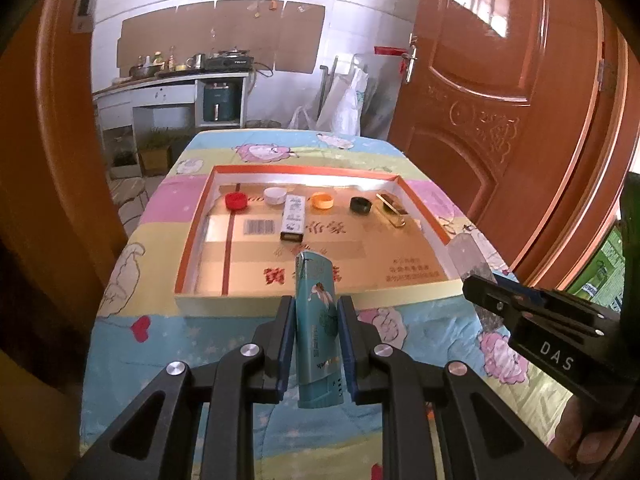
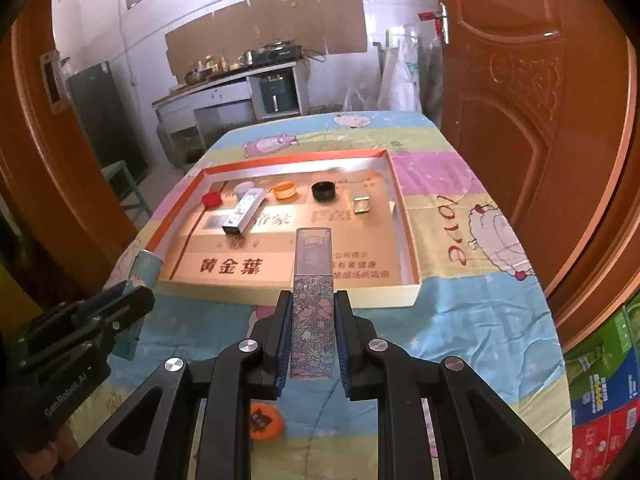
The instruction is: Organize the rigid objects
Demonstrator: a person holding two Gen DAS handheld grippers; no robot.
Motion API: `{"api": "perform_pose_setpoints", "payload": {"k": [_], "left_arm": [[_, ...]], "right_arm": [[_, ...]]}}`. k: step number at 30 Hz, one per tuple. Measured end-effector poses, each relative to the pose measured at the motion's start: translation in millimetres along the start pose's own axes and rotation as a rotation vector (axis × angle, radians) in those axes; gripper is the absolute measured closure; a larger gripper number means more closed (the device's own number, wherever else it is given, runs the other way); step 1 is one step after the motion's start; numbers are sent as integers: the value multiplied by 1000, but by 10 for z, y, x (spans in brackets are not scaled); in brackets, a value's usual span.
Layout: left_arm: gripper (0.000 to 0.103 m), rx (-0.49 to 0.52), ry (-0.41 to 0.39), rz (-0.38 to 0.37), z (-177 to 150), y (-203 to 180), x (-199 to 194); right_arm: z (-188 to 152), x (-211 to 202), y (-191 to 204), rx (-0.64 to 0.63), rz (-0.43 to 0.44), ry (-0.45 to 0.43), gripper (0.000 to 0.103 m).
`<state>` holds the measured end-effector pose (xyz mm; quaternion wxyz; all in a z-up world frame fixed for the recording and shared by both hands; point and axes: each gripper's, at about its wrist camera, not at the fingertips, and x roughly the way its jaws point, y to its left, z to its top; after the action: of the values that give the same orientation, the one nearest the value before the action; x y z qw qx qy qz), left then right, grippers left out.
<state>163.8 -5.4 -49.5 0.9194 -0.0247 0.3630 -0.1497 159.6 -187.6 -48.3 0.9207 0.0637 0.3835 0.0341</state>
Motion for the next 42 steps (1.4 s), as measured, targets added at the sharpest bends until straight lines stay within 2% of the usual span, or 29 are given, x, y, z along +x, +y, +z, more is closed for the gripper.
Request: {"api": "perform_pose_setpoints", "payload": {"k": [16, 30, 42], "left_arm": [[81, 16, -19, -64, 415, -237, 257], [81, 13, 15, -80, 664, -293, 709], [81, -6, 51, -76, 721, -235, 1045]], "right_arm": [[289, 80, -235, 28, 1, -31, 83], [510, 462, -309, 27, 17, 1, 83], [578, 805, -364, 30, 29, 41, 83]]}}
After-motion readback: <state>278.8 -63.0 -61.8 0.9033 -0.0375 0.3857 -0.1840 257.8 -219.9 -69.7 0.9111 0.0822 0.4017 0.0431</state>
